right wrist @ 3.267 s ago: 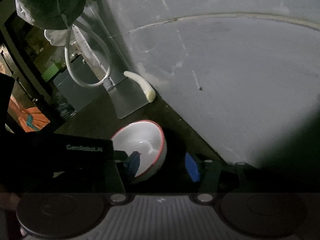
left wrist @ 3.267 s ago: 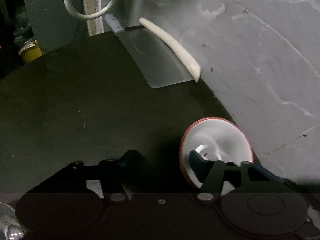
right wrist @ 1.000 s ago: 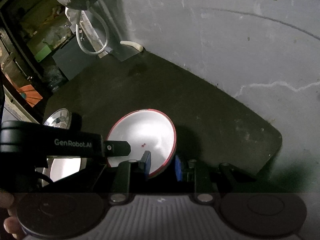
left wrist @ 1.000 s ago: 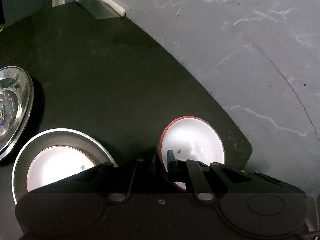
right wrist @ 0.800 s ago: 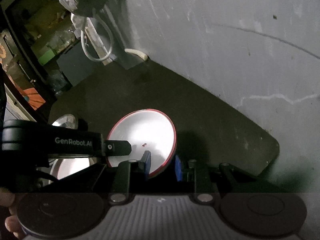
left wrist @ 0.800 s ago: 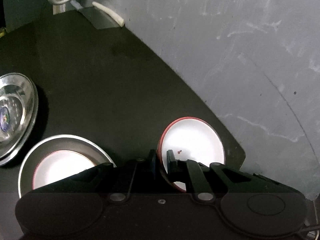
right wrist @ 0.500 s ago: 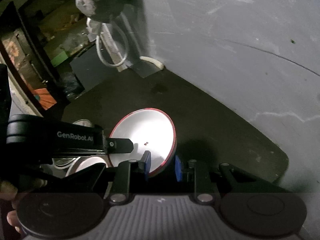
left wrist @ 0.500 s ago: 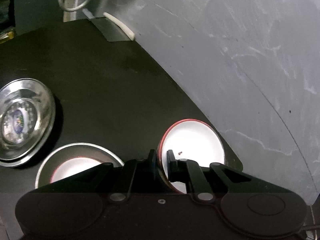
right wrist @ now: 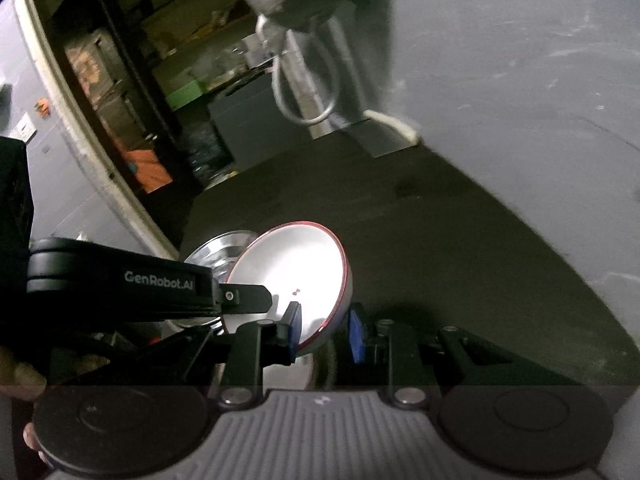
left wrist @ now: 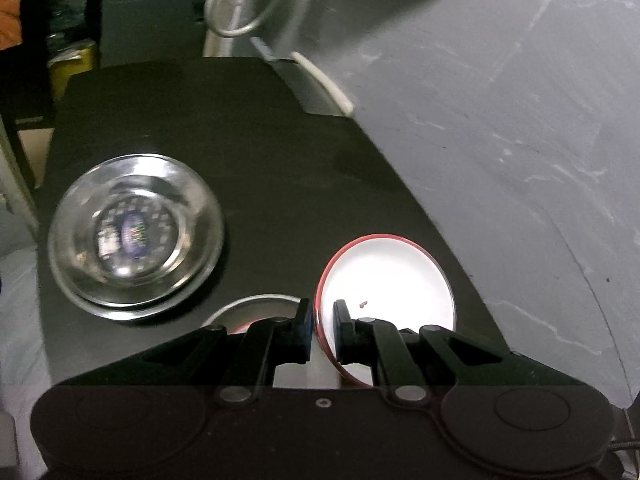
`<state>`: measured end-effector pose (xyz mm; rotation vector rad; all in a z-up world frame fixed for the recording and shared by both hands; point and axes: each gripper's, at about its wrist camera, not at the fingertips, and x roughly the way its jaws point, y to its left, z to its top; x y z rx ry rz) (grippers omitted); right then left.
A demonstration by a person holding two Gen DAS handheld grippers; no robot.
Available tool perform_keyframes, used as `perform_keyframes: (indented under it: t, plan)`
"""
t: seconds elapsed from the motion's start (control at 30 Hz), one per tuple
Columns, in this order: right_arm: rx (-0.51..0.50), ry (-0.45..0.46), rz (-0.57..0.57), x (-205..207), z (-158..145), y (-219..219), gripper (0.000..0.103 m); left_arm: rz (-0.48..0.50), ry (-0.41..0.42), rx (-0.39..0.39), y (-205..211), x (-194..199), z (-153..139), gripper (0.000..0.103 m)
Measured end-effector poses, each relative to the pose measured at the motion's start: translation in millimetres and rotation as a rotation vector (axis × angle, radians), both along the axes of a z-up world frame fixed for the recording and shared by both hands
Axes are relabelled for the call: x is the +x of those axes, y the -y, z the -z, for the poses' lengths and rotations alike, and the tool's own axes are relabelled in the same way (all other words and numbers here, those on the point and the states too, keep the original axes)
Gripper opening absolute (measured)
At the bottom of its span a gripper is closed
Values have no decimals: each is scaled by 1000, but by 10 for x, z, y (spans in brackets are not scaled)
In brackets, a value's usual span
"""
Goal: Organize plates and bowls
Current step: 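Carry the second white bowl with the left tool toward the steel bowl, then lower the second white bowl into the first white bowl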
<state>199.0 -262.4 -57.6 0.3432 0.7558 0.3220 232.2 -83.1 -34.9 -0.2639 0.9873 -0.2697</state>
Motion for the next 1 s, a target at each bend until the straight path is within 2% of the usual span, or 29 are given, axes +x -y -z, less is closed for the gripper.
perform_keyframes:
  t: [0.4, 1.0]
  plan:
    - [-15, -51, -138, 80, 70, -355, 28, -96, -61, 32, -332, -112, 165, 10]
    - [-58, -112, -184, 108, 183, -393, 30, -84, -128, 45, -313, -105, 395, 11]
